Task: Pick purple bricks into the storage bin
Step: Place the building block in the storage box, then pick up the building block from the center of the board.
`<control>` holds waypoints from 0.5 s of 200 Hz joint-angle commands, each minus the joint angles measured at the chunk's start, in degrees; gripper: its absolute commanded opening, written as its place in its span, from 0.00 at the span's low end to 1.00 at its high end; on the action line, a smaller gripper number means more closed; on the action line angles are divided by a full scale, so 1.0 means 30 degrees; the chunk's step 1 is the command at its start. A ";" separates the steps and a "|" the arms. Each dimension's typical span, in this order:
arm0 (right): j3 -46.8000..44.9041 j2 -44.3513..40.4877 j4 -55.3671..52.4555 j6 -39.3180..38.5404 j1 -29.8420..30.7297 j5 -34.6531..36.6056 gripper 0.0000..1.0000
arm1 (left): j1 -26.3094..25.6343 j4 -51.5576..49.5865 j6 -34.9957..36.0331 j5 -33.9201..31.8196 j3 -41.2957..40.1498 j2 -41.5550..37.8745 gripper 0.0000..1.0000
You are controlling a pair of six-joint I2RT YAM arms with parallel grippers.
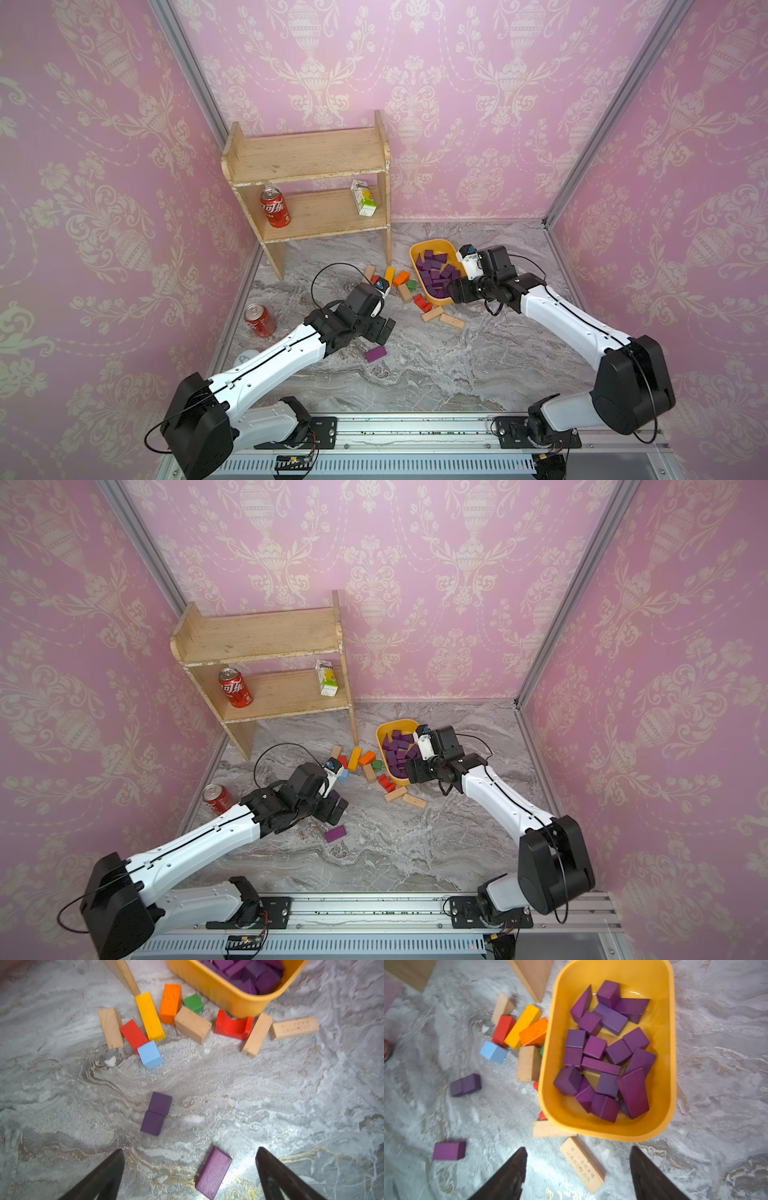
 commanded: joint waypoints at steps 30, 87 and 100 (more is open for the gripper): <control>-0.5259 -0.4943 0.3930 0.0109 0.0413 -0.0109 1.00 | 0.0066 -0.1703 -0.1256 -0.1025 -0.0705 0.1721 0.99; -0.7711 -0.7777 0.4792 0.0274 0.0992 0.0309 1.00 | -0.0109 -0.0690 -0.1927 0.0432 -0.1605 0.2478 0.87; -0.7842 -0.7741 0.4949 0.0389 0.0980 0.0135 1.00 | -0.0392 -0.0801 -0.1935 0.0640 -0.1547 0.2736 0.84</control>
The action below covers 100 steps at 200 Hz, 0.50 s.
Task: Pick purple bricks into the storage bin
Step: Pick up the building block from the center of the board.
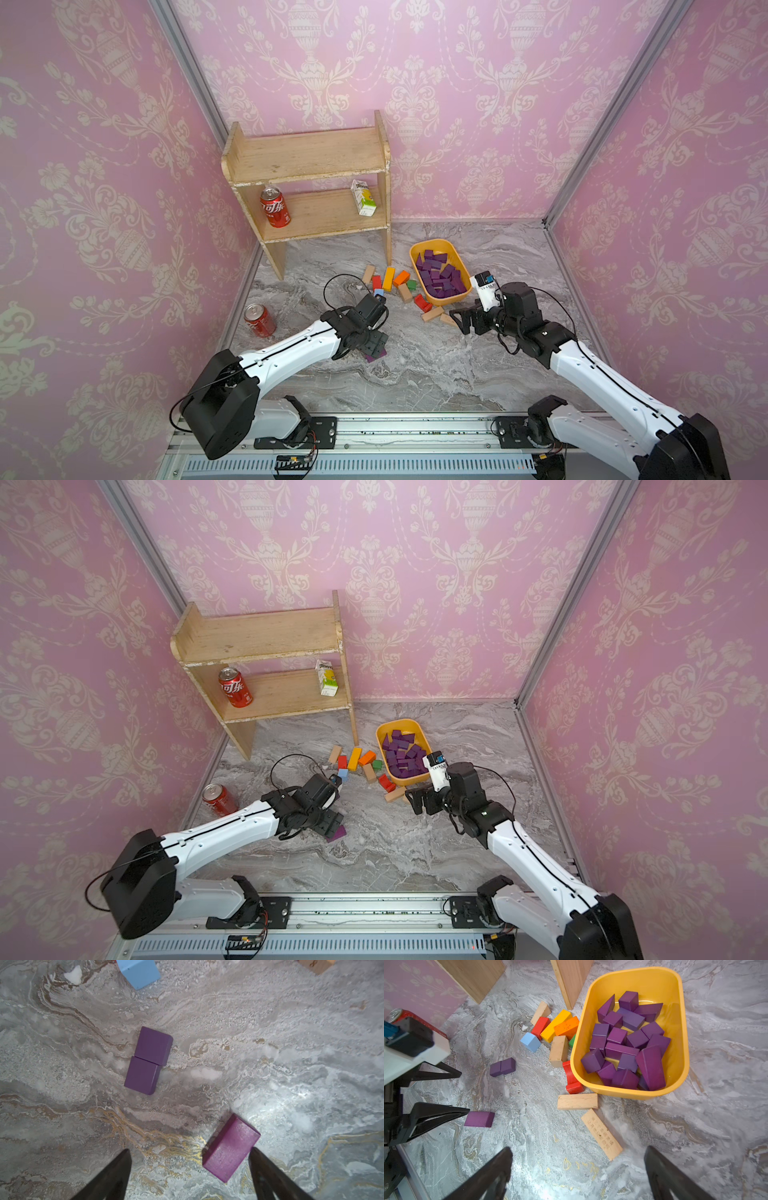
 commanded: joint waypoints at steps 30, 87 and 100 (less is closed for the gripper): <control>-0.0734 0.0455 0.1474 0.0245 0.0118 -0.0054 1.00 | -0.1077 0.0034 -0.0452 0.0967 -0.0064 0.0876 0.79; -0.0902 0.0903 0.1664 0.0607 0.0120 0.0037 1.00 | -0.1742 -0.0024 -0.0024 0.1772 0.0527 0.2304 0.69; -0.0853 0.0938 0.1544 0.0609 0.0118 0.0099 1.00 | -0.1805 -0.0013 -0.0025 0.1771 0.0658 0.2605 0.67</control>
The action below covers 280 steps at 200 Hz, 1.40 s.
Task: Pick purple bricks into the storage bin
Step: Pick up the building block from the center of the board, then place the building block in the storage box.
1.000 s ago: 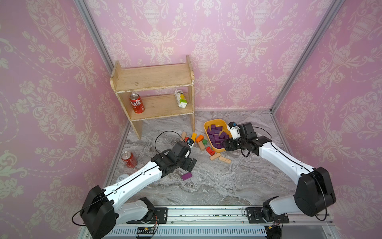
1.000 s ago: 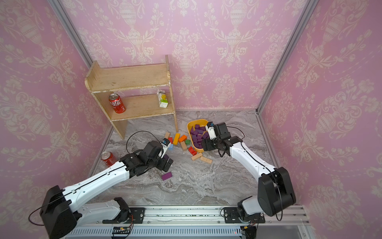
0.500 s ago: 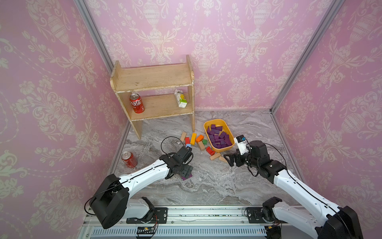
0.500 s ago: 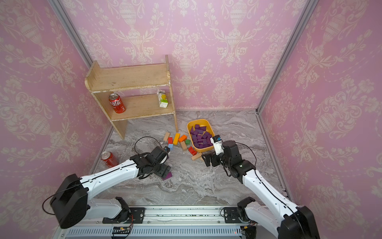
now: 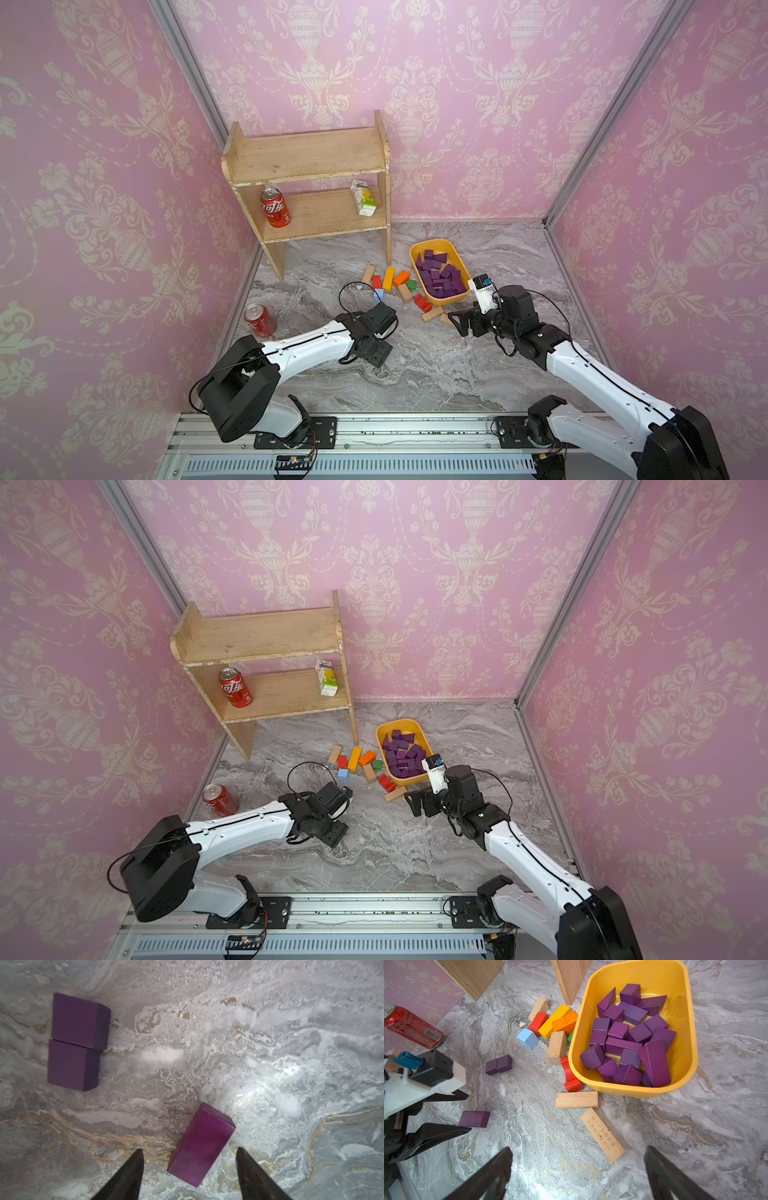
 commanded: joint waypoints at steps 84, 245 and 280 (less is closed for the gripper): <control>-0.0177 -0.0408 -0.0575 0.0602 0.0118 0.1418 1.00 | -0.0297 0.0202 -0.0135 0.0896 0.1669 0.3363 0.34; -0.3118 -0.1663 0.3092 0.1722 0.0121 0.2663 1.00 | -0.0297 0.1133 0.1799 0.0431 1.1590 0.5739 0.19; -0.3842 -0.1595 0.3812 0.1823 0.0126 0.3468 1.00 | -0.0268 0.2543 0.2623 0.1137 1.4880 0.8442 0.20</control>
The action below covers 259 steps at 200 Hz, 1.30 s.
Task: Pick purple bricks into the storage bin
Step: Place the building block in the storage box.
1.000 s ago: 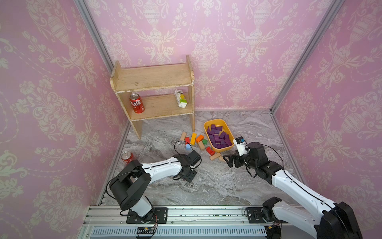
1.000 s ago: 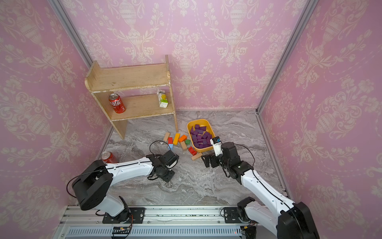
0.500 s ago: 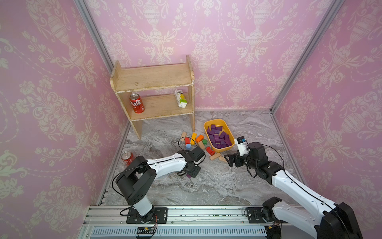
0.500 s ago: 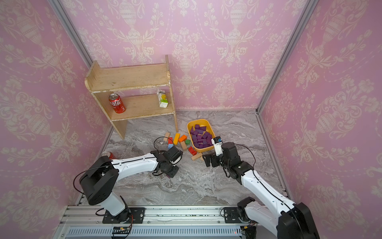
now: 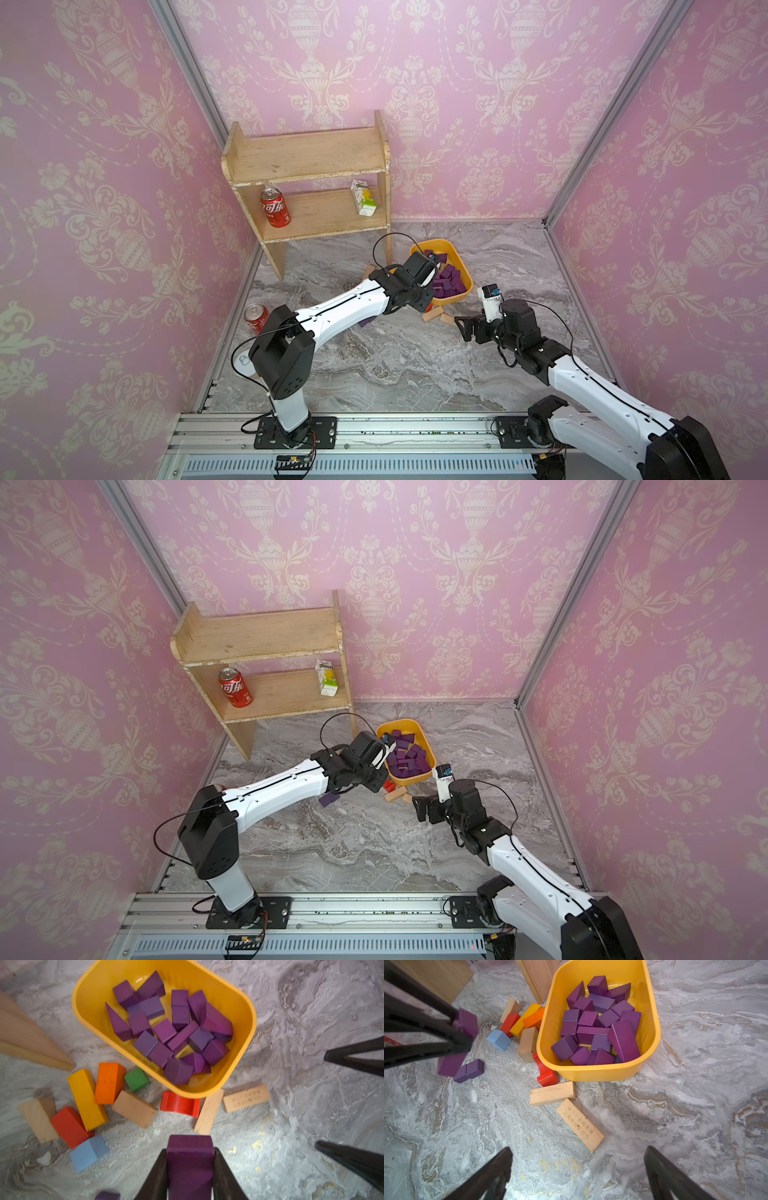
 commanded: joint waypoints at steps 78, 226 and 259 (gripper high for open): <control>-0.0718 0.0531 0.1201 0.0915 0.0103 0.2233 1.00 | 0.0203 0.1475 0.2085 0.1107 0.8230 0.7490 0.25; 0.0186 0.3525 0.1029 0.1059 0.0037 0.1529 1.00 | 0.0413 0.5767 0.1364 -0.1760 0.1065 0.0981 0.95; -0.0071 0.3329 0.1528 0.1129 0.0028 0.0879 1.00 | 0.0413 0.6755 0.0971 -0.3957 -0.2921 -0.2113 0.97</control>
